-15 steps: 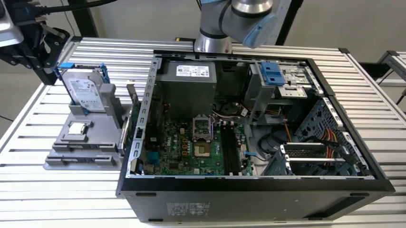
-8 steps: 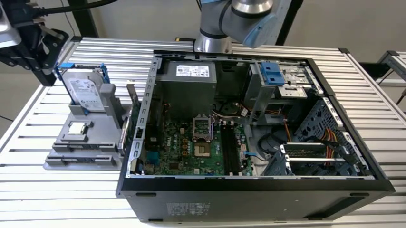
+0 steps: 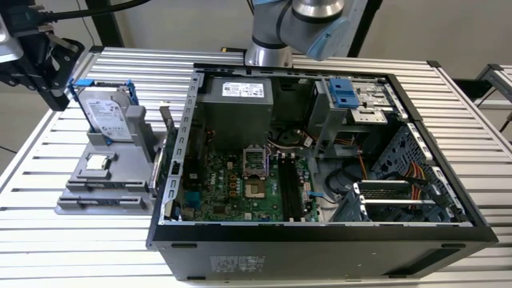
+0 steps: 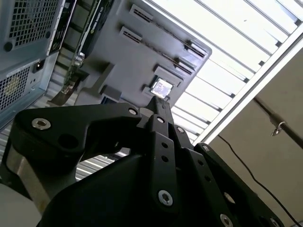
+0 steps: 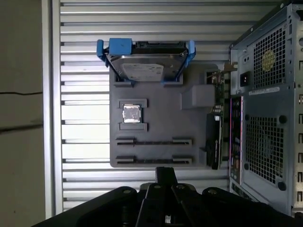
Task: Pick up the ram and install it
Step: 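Pick up the ram and move it above insertion slot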
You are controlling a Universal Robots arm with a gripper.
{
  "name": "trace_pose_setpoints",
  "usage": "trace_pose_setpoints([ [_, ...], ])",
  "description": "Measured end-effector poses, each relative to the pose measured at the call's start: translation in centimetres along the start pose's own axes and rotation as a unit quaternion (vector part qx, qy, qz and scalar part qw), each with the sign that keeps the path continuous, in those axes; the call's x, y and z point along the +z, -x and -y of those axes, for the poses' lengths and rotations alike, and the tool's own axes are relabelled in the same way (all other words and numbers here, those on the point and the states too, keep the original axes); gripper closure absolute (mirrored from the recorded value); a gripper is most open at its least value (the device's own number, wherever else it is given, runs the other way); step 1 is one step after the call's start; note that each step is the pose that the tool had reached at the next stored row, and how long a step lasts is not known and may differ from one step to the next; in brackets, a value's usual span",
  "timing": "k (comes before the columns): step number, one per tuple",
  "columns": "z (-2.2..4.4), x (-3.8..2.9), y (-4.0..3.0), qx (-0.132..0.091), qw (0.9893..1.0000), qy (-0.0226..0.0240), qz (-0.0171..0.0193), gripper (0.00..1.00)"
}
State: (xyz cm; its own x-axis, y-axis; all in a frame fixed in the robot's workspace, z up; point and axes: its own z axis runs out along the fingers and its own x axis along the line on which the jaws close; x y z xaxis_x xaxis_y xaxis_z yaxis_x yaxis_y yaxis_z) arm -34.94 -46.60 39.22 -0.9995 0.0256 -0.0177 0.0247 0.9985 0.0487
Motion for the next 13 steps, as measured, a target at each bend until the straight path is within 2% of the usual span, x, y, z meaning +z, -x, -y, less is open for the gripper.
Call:
trace_pose_setpoints([
  [13, 0.81, -0.03, -0.10, 0.000, 1.0000, 0.0000, 0.0000, 1.00],
])
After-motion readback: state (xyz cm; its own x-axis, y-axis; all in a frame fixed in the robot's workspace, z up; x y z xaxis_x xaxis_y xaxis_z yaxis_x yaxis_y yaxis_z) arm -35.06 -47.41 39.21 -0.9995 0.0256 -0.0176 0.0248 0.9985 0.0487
